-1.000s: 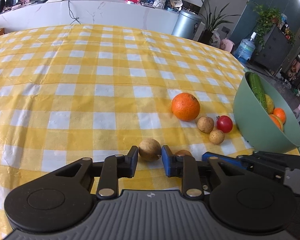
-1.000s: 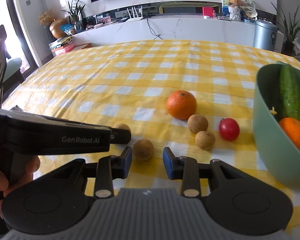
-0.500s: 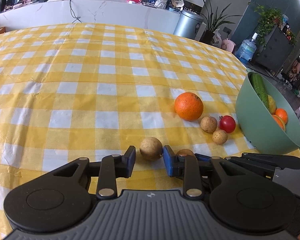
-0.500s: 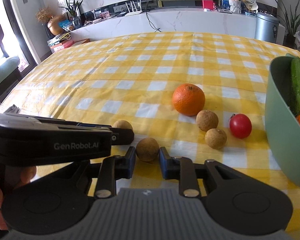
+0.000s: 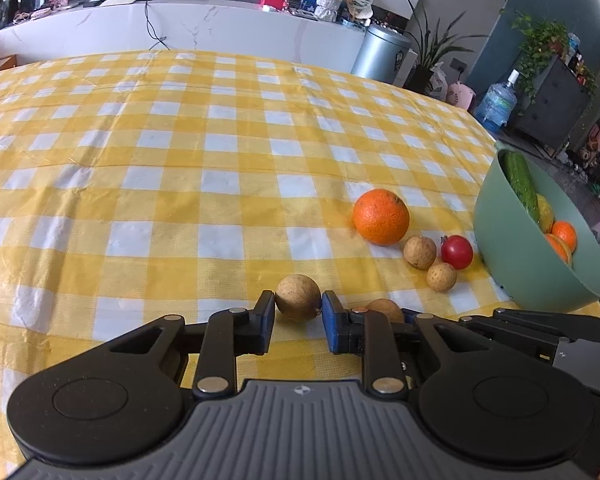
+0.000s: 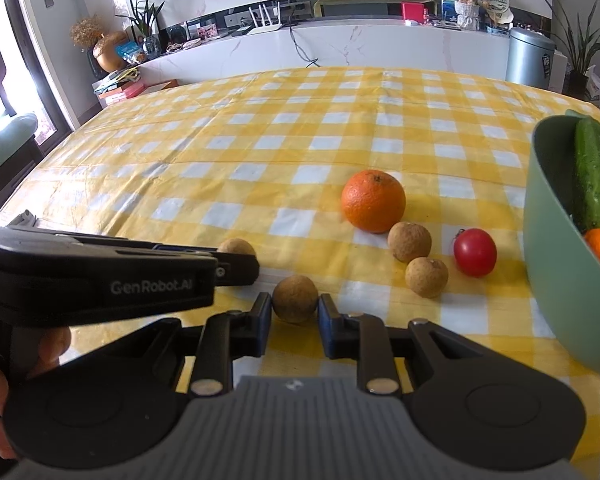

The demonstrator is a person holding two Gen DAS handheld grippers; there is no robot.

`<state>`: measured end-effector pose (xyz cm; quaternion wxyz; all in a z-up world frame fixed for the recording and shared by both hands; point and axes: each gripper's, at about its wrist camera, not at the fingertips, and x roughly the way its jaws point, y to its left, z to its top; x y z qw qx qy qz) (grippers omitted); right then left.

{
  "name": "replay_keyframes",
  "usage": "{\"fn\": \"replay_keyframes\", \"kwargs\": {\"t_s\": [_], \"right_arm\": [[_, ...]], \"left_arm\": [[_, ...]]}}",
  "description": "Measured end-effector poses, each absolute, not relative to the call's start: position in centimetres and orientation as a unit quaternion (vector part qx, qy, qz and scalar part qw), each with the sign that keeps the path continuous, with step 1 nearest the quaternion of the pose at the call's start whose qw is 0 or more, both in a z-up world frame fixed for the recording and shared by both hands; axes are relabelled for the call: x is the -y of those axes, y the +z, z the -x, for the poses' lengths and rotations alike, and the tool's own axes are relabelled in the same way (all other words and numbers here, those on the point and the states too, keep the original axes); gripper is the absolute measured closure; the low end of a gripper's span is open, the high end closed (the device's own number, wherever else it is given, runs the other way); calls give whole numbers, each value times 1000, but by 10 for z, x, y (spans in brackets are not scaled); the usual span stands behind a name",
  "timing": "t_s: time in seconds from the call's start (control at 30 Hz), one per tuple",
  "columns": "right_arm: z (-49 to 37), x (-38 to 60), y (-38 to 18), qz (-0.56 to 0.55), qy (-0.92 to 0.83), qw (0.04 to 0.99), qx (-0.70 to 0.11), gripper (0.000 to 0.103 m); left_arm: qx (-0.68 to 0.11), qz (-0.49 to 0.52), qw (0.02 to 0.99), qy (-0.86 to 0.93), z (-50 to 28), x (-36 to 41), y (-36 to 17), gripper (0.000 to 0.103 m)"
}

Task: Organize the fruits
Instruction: 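Carry both kiwis into the green colander and open both tools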

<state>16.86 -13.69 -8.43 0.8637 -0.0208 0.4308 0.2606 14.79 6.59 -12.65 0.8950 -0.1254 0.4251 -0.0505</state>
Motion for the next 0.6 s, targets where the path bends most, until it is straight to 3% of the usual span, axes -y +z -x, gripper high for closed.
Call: {"fn": "replay_keyframes", "kwargs": {"t_s": [0.6], "right_arm": [[-135, 172, -43, 14, 229, 898, -375, 82]], "left_arm": [[-404, 132, 904, -49, -120, -52, -87, 75]]}}
